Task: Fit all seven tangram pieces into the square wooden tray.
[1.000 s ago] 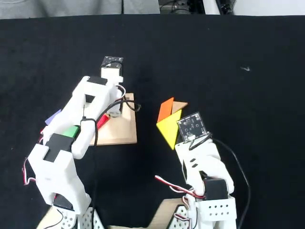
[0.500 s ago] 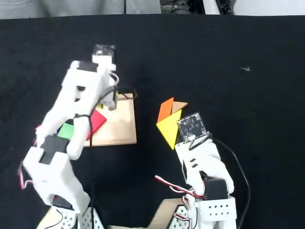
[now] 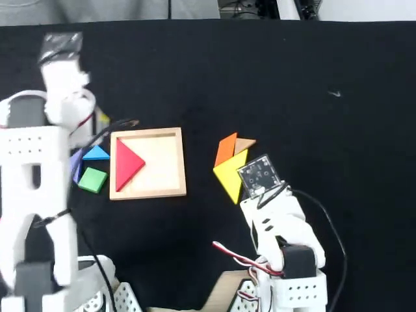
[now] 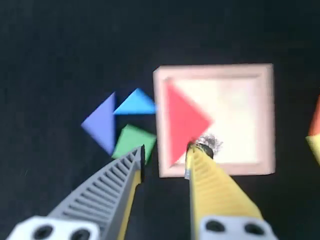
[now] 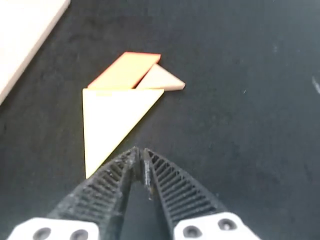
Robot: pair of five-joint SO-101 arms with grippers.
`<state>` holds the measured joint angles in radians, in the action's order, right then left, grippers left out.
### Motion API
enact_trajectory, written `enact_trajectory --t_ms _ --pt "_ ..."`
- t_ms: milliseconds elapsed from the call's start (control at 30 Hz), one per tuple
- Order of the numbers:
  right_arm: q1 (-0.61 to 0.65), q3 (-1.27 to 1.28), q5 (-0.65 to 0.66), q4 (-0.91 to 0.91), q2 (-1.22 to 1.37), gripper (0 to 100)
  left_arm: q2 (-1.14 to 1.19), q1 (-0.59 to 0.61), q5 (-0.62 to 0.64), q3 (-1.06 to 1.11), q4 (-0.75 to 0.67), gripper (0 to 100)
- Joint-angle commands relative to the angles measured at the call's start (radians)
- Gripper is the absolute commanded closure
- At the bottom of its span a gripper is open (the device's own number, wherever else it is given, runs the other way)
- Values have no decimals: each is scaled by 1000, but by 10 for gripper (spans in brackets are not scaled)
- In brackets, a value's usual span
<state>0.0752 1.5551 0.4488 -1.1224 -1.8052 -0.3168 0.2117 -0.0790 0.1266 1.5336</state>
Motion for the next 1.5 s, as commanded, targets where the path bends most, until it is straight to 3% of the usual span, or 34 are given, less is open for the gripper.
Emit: enact_trajectory --t_ms 0,167,333,500,667,733,833,1000,1233,1467 --pt "9 -93 -2 -2 -77 986 -152 113 -74 234 -101 841" --pt "9 -237 6 -2 18 959 -422 214 -86 611 -310 841" --pt "18 -456 2 3 358 953 -609 239 -84 932 -500 841" --pt "164 -631 -17 -8 739 953 -623 240 -32 1155 -713 841" --pt "319 -723 -239 103 1024 938 -629 340 15 1185 -758 841" --pt "344 -753 -315 141 1127 877 -629 348 15 1191 -758 841" --pt "334 -797 -436 173 1276 796 -632 346 15 1213 -783 841" --pt "270 -865 -606 213 1480 790 -634 346 15 1231 -822 841" --pt "238 -941 -686 226 1709 789 -632 326 15 1233 -825 841" --pt "183 -961 -689 207 1758 789 -634 318 15 1233 -827 841"
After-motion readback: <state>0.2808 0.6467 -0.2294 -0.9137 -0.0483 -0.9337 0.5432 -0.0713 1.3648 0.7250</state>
